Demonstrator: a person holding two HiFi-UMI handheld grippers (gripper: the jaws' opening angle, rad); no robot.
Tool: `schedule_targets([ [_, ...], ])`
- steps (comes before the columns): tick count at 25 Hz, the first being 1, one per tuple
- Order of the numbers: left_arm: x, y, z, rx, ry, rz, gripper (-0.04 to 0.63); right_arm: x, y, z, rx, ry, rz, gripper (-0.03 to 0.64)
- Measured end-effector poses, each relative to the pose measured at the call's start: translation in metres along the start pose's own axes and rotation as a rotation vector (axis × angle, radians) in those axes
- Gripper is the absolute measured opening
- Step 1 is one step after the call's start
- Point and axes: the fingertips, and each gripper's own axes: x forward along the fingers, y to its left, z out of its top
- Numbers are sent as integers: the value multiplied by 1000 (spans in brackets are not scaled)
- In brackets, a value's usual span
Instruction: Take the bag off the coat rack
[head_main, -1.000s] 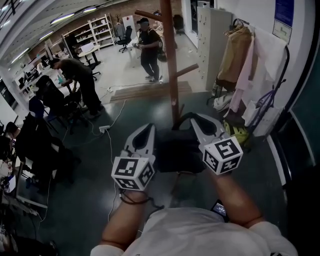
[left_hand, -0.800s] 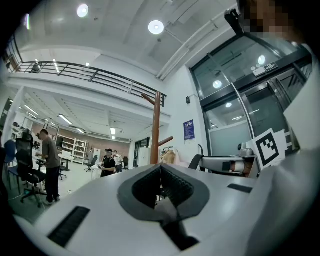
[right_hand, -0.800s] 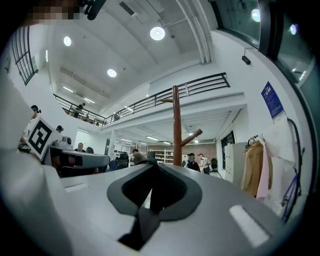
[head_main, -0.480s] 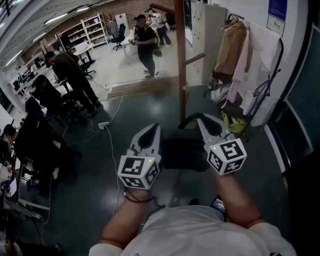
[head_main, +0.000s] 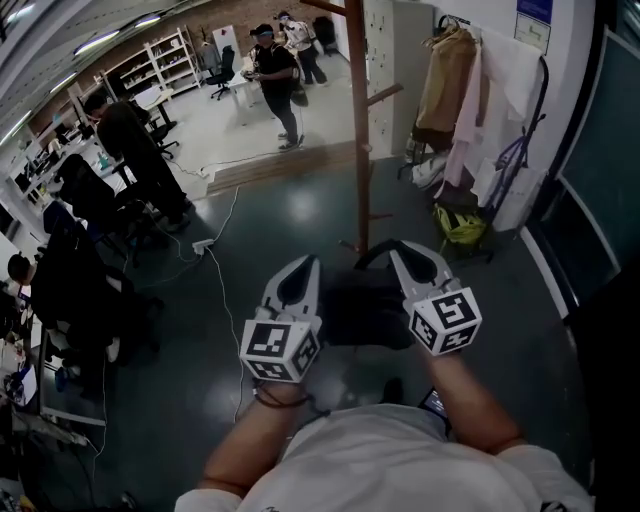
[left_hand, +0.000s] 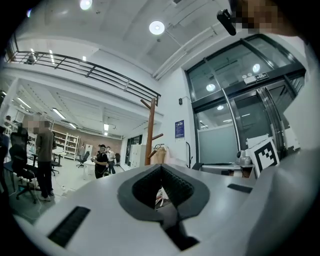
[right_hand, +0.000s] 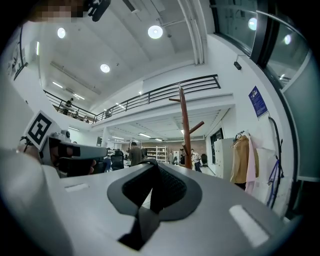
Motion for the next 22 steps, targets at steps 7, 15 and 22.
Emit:
schedule_targets([
  [7, -16, -15, -38, -10, 30, -23, 7, -19, 20, -30, 14, 9, -1, 26],
  [15, -24, -21, -53, -28, 39, -33, 6, -30, 37, -37, 16, 23, -3, 26],
  [22, -26, -16, -49, -35, 27, -20, 8, -31, 38, -33, 7, 27, -7, 26],
])
